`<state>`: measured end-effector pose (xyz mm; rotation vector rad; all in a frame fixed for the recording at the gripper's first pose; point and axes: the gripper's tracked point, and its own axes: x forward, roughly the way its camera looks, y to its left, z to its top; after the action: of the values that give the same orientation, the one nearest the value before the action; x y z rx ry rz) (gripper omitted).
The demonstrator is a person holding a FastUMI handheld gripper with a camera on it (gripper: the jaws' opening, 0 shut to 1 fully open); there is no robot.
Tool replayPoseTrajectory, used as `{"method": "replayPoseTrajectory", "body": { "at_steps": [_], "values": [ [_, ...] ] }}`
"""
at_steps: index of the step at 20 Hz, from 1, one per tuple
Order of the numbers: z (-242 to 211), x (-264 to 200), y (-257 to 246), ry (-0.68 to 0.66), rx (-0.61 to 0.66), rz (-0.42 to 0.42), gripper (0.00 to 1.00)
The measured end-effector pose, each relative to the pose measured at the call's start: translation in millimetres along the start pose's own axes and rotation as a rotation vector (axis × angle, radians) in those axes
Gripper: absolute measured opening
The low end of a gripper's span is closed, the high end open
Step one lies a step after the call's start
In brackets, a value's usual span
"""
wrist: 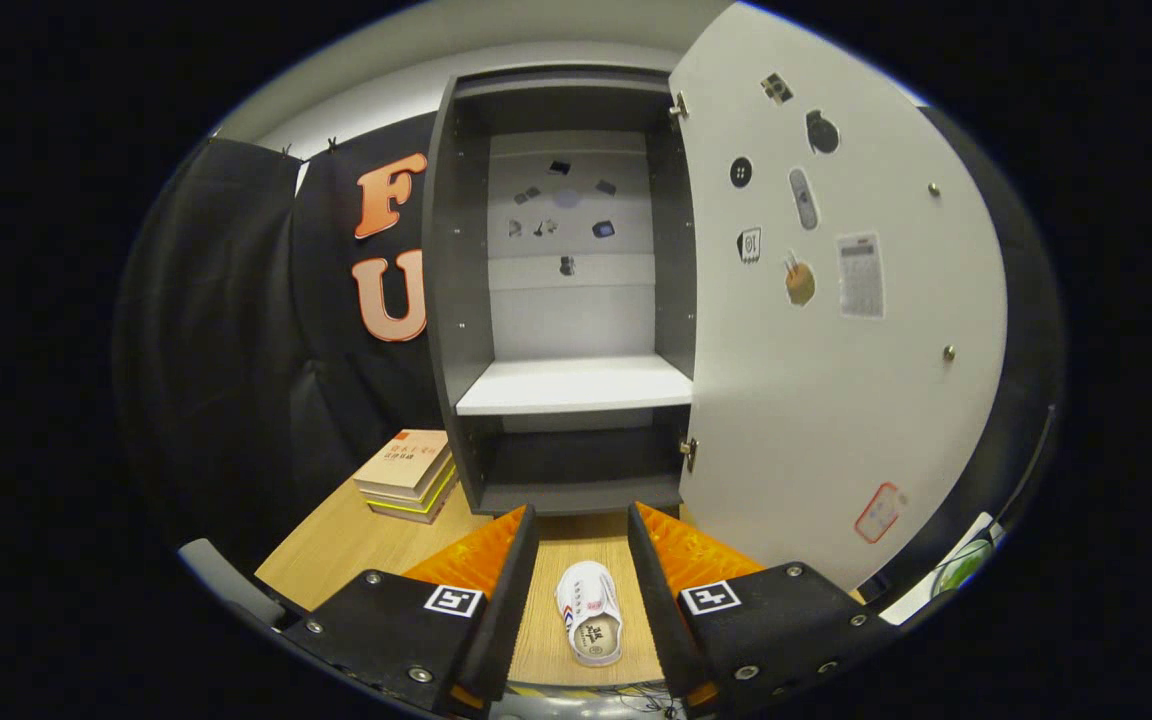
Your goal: Open the shoe cabinet door, grab the shoes and put them into the shoe cabinet, then close the shoe cabinet door.
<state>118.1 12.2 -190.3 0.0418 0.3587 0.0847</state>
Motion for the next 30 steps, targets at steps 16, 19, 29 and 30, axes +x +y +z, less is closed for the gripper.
{"method": "replayPoseTrajectory", "body": {
  "at_steps": [16,19,29,30],
  "values": [
    [-210.9,100.1,17.3,0.394,0.072,0.018,0.58],
    [-238.8,112.8,11.1,0.448,0.056,0.006,0.58],
    [-297.5,148.5,17.3,0.558,0.150,0.015,0.46],
    [-299.0,150.9,21.1,0.564,0.162,0.023,0.36]
  ]
}}
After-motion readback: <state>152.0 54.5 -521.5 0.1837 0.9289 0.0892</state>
